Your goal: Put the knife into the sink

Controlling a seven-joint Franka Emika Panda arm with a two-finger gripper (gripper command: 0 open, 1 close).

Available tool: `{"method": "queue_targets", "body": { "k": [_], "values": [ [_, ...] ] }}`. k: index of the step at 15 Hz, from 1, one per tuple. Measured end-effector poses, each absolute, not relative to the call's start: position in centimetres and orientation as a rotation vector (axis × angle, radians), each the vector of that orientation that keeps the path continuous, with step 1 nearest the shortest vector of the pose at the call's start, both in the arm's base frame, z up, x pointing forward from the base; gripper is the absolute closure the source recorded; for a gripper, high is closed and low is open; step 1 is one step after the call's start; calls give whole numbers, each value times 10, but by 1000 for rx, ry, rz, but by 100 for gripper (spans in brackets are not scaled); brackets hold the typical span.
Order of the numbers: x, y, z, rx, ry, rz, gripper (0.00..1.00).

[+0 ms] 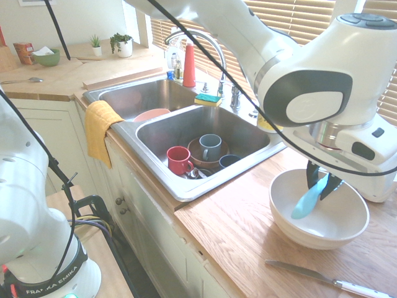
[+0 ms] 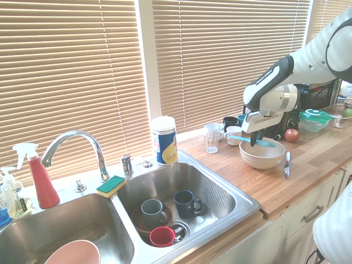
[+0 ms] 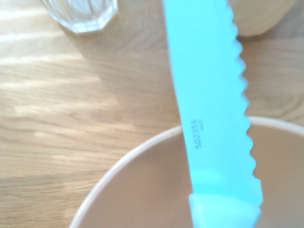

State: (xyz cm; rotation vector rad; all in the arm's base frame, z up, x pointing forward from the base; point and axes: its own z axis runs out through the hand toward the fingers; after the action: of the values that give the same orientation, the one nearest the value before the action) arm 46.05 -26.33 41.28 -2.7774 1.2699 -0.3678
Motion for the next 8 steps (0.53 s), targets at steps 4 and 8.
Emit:
{"method": "queue_targets", "body": {
  "k": [4, 8],
  "values": [
    [456, -261, 430, -2768, 1262, -392, 100],
    [459, -248, 444, -2769, 1248, -414, 100]
  ]
}}
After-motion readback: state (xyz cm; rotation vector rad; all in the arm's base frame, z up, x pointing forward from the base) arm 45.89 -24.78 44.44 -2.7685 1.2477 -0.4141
